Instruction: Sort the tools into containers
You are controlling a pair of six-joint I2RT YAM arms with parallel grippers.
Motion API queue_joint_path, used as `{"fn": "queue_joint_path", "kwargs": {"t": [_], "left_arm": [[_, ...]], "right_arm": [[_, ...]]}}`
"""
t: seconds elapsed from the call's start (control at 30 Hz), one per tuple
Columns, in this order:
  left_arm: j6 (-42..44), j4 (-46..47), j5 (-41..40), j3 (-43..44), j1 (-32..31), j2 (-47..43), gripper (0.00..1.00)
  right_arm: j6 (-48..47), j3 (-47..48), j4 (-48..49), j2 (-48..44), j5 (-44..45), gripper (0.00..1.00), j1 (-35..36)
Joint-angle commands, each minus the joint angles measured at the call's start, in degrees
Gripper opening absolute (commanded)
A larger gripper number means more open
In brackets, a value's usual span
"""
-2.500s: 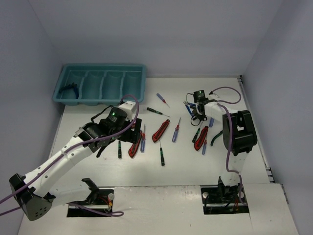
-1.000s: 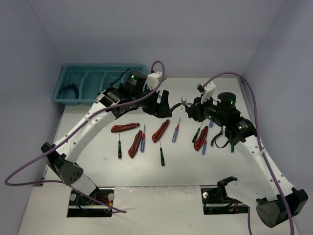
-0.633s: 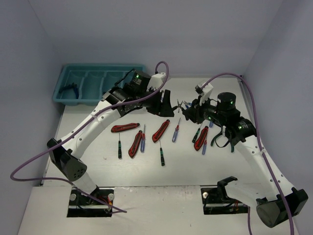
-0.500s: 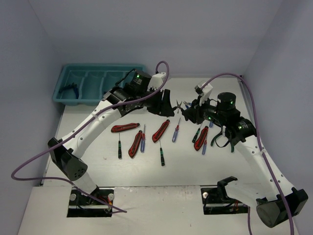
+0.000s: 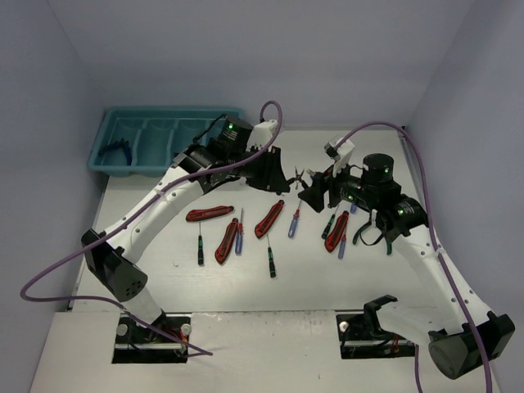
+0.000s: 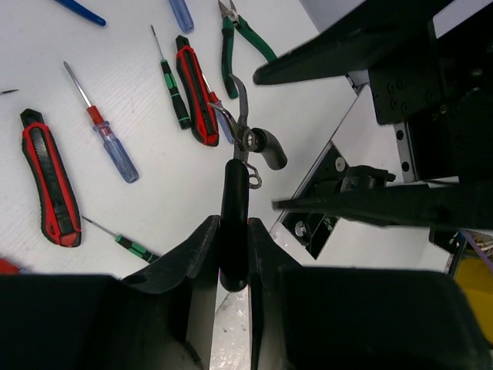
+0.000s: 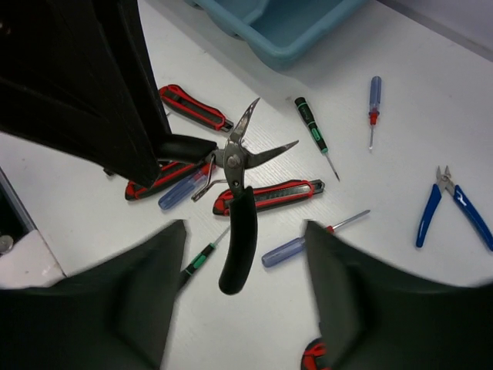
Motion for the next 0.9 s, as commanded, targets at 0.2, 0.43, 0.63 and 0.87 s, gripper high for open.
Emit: {"fn": "queue_joint_path", "kwargs": {"t": [0.2, 0.43, 0.63, 0.87], "left_arm": [[6.7, 3.7, 0.4, -5.3, 18.1, -8.3, 0.00], [21.6, -0.1, -8.0, 0.8, 37.3, -7.8, 0.00], [34.1, -0.6, -15.5, 10.5, 47.1, 0.7, 0.00], [42.5, -0.5, -23.7, 21.0, 51.0, 15.2, 0.00]], "right_arm": [[0.5, 1.7, 3.3, -1.4, 5.6, 0.96, 0.5], [3.6, -1.5, 3.2, -3.8, 11.8, 0.96, 0.3], [7.0, -3.2, 3.1, -4.8, 12.0, 0.96, 0.3], [9.9, -4.4, 3.0, -4.0, 12.2, 0.96, 0.3]]}}
